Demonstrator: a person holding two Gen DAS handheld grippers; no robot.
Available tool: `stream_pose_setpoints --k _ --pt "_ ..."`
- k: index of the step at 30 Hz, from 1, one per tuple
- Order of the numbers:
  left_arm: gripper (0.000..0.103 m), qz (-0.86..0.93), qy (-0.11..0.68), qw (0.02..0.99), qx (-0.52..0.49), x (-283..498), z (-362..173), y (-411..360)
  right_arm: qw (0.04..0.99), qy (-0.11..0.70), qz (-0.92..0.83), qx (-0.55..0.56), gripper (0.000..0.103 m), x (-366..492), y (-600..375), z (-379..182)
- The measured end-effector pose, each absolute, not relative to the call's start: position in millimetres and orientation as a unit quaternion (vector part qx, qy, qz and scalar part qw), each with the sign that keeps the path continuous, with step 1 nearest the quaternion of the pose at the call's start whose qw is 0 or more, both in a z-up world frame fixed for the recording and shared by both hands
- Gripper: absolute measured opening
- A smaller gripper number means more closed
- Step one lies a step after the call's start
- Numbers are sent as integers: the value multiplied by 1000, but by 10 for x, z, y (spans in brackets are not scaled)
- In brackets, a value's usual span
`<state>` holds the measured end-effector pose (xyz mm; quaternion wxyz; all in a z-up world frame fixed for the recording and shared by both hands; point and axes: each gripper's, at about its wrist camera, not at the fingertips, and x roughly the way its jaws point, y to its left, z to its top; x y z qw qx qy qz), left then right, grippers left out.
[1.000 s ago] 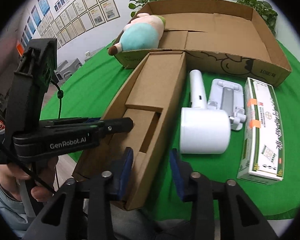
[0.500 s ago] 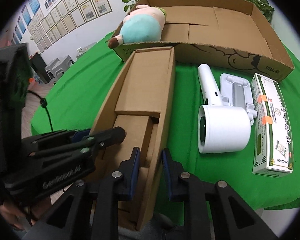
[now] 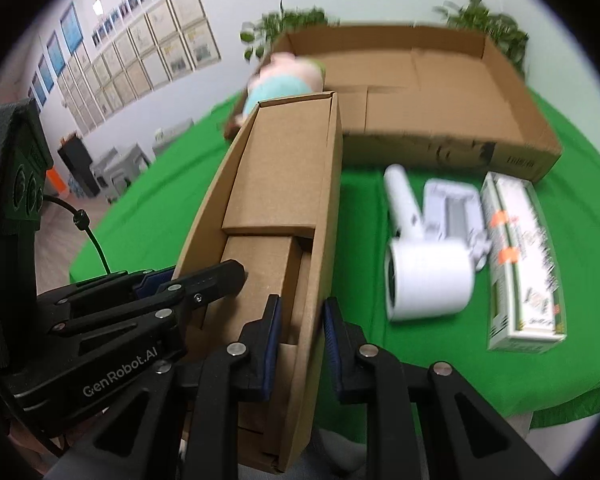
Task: Organize objects
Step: 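Lift the cardboard tray and lower it into the box beside the pig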
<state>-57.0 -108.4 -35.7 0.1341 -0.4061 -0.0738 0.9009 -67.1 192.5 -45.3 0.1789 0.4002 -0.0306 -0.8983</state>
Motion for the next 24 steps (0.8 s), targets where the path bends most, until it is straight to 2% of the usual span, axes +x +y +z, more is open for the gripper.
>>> stream_pose_setpoints --k 7,13,19,24 --pt "20 935 -33 154 -318 -759 384 -852 163 -41 -937 306 19 -839 2086 128" --pt "19 958 -1 166 -232 -1228 1198 -623 153 -44 -959 233 19 -1249 2217 745" --pt "19 960 0 172 -222 -2086 1797 -583 147 -36 -964 216 19 -2012 2185 1249" --pt "18 955 -8 164 -249 -2652 1913 -606 154 -33 -958 238 19 -2513 2081 1304"
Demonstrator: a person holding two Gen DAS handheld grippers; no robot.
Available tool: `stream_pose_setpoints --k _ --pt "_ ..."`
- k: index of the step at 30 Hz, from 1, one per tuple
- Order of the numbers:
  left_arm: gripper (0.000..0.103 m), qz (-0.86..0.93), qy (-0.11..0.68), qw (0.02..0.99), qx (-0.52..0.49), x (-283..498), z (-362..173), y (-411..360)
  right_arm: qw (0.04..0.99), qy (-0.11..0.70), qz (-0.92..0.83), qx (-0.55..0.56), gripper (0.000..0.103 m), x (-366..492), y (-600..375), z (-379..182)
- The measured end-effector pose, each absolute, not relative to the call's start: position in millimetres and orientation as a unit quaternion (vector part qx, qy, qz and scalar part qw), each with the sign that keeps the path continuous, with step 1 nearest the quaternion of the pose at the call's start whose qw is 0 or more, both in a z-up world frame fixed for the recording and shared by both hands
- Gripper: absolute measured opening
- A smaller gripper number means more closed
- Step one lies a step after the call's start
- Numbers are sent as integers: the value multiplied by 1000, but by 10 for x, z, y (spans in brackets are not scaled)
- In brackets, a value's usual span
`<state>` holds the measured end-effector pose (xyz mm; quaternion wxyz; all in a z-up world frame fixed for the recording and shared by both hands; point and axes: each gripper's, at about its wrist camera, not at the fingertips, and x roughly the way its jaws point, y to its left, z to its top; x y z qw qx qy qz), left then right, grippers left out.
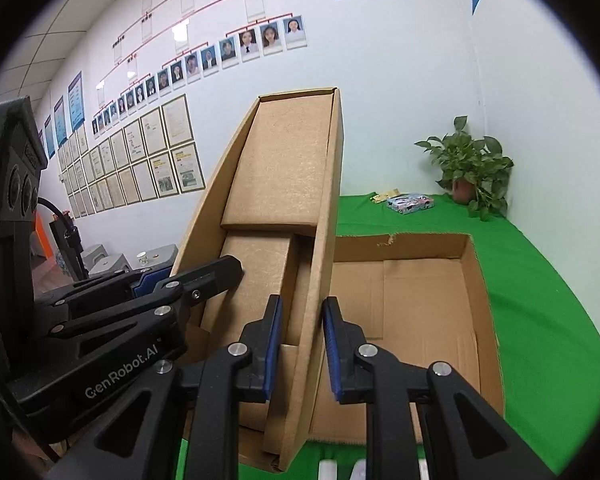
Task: Organize objects
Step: 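Lift the cardboard tray and lower it into the box beside the pig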
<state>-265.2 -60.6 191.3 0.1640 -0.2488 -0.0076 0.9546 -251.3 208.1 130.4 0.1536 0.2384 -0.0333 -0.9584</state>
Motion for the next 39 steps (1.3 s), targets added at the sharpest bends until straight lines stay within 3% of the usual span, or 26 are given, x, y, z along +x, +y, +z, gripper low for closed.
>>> stream_pose_setpoints --k 9,19,26,33,39 --pt "18 940 -15 145 -309 -3235 1393 -598 170 -41 -940 295 19 -2948 2064 773" --pt "18 909 -6 120 -400 -3768 313 -528 183 -72 -911 362 19 -3319 2069 -88" --pt "17 884 -3 104 -455 -4095 -455 -633 177 -79 -899 393 18 -3372 2030 -402" --pt "18 886 17 83 -456 -3974 -506 -616 174 -98 -892 405 16 -3306 1967 -490" --pt "24 893 -24 103 -437 -3616 -263 -785 155 -78 -896 409 15 -3284 1840 -488"
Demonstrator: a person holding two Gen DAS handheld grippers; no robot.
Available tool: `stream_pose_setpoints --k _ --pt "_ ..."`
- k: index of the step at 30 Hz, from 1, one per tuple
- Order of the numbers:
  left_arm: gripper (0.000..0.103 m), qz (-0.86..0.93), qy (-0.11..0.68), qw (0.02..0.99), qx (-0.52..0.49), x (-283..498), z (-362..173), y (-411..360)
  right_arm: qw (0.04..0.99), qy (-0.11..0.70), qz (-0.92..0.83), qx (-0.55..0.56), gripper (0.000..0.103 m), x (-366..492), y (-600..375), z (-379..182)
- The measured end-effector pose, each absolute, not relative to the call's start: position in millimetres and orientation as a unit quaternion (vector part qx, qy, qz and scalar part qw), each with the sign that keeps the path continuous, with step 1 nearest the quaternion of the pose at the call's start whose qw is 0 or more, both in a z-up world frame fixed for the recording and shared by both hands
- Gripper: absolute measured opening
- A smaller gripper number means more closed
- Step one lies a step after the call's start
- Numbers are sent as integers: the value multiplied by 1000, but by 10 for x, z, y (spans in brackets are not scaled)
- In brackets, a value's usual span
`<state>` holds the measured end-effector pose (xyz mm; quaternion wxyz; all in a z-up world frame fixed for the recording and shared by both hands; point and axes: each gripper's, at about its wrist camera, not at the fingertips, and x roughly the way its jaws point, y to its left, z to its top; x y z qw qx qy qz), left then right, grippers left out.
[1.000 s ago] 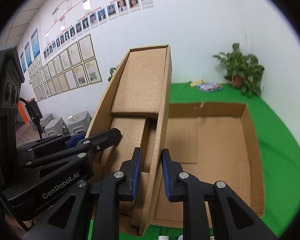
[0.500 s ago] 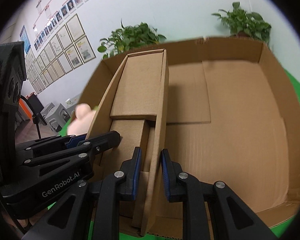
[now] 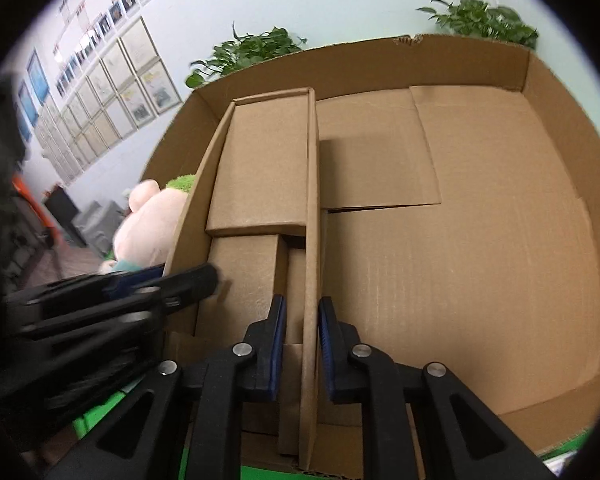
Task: Organize objects
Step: 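Lift the cardboard tray and lower it into the box beside the pig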
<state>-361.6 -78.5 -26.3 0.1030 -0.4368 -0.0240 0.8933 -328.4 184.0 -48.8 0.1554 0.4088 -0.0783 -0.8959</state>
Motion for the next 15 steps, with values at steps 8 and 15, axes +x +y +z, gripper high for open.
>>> stream_pose_setpoints --k 8,15 --pt "27 919 -12 76 -388 -3275 48 -991 119 -54 -893 431 13 -3310 1739 -596" --pt "41 941 5 53 -333 -2954 288 -1066 126 -49 -898 419 18 -3234 1784 -488"
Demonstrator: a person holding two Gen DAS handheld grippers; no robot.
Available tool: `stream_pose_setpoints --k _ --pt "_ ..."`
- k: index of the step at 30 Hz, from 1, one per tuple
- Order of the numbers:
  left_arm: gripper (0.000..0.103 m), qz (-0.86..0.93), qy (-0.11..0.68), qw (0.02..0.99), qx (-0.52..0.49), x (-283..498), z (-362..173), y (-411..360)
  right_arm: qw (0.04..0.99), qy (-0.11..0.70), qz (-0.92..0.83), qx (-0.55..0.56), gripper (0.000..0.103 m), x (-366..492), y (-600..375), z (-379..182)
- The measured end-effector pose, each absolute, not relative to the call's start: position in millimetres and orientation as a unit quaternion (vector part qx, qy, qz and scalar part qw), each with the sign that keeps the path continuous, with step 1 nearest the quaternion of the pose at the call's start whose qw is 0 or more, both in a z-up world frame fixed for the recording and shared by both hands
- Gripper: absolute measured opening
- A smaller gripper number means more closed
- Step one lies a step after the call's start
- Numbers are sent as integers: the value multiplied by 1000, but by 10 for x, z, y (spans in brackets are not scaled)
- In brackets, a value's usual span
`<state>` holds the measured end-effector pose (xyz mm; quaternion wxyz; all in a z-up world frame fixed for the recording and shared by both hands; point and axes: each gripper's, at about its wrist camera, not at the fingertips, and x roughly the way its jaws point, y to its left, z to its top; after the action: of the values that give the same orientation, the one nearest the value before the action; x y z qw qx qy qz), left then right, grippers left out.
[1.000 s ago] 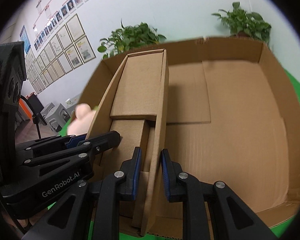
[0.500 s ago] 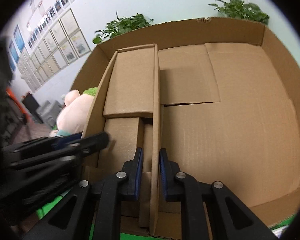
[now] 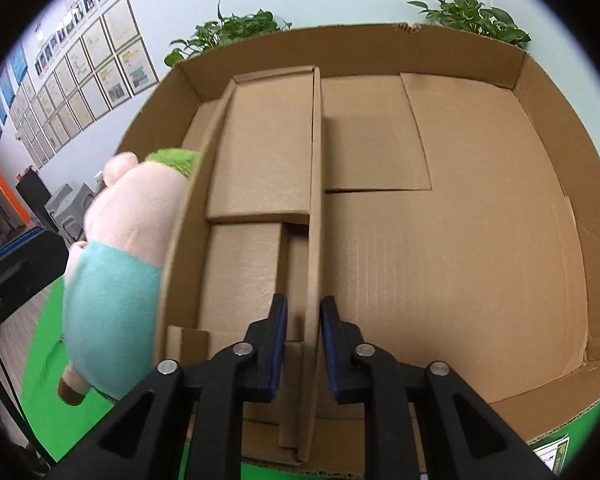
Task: Organize objects
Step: 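Lift the cardboard tray and lower it into the box beside the pig, then open the left gripper and withdraw from the box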
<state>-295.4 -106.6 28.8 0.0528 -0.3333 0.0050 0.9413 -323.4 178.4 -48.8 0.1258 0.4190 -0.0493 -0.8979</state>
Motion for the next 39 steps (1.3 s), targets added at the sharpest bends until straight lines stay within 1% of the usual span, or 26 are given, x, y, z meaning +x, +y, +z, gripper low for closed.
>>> stream_pose_setpoints --k 1,2,4,5,6,7,8,9,10,11,12,13,14,18,23,39 --pt "42 944 6 50 -326 -2880 334 -1070 131 -54 -901 410 27 -3197 1814 -435" --pt "45 946 7 48 -319 -2837 359 -1076 134 -56 -907 396 32 -3144 1849 -356" --pt "52 952 10 39 -304 -2743 407 -1065 142 -55 -917 368 55 -3043 1918 -199" --pt "58 955 12 32 -294 -2673 441 -1065 148 -57 -921 355 62 -2960 1971 -129" --pt "66 958 13 27 -286 -2612 472 -1063 154 -61 -925 341 76 -2875 2044 -41" --pt "71 962 12 23 -274 -2534 511 -1056 156 -64 -929 331 83 -2777 2128 34" --pt "82 966 10 15 -258 -2439 558 -1059 156 -65 -930 327 83 -2709 2191 75" --pt "90 969 7 8 -246 -2364 586 -1051 156 -65 -930 326 85 -2628 2250 108" --pt "94 974 4 0 -226 -2232 631 -1032 153 -60 -930 329 89 -2543 2300 123" --pt "103 977 3 -3 -214 -2139 656 -1013 150 -52 -931 330 91 -2436 2351 127" --pt "103 979 6 -10 -202 -2017 672 -974 146 -46 -931 330 95 -2368 2383 127" --pt "103 980 9 -17 -199 -1945 682 -932 139 -38 -933 330 101 -2265 2421 112" --pt "103 981 13 -24 -194 -1832 680 -882 131 -33 -935 328 103 -2223 2432 108" --pt "103 979 12 -22 -200 -1517 630 -702 95 -18 -944 315 103 -1890 2548 35" --pt "103 976 3 -7 -218 -1329 575 -513 84 0 -949 303 103 -1667 2580 20" --pt "103 962 -22 27 -270 -1450 292 -427 82 -16 -948 307 103 -1598 2771 -77"
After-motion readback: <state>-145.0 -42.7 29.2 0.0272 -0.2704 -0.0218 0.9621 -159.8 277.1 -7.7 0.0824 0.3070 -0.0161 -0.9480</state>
